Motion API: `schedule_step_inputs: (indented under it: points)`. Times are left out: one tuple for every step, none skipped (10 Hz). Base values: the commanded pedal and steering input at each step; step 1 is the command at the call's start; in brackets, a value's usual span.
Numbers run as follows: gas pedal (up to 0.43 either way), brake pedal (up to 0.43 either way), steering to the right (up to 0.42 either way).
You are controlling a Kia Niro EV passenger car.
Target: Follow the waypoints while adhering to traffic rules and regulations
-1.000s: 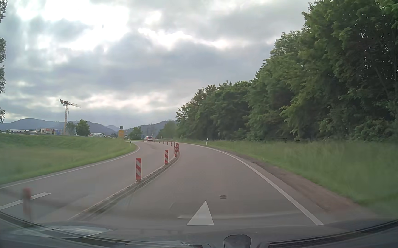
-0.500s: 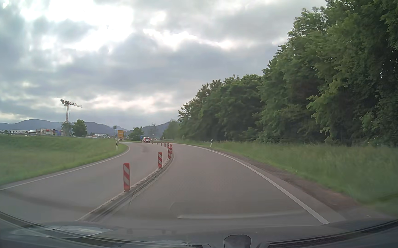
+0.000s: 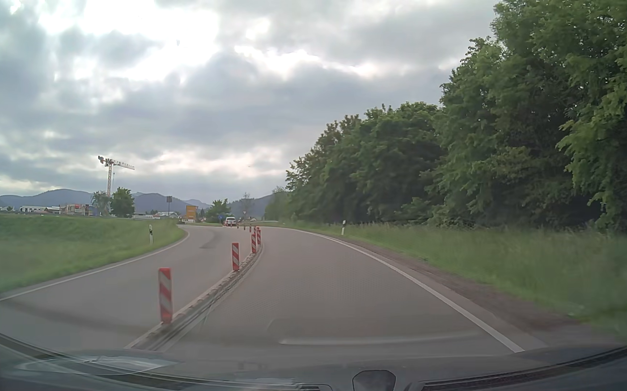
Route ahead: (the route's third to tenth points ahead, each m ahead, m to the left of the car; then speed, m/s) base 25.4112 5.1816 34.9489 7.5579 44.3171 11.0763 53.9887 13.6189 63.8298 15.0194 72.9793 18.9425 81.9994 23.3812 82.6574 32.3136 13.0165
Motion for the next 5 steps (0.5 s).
schedule_step_inputs:
  points:
    - [0.110,0.000,-0.025]
    - [0.110,0.000,-0.026]
    - [0.110,0.000,-0.029]
    - [0.118,0.000,-0.031]
    - [0.118,0.000,-0.033]
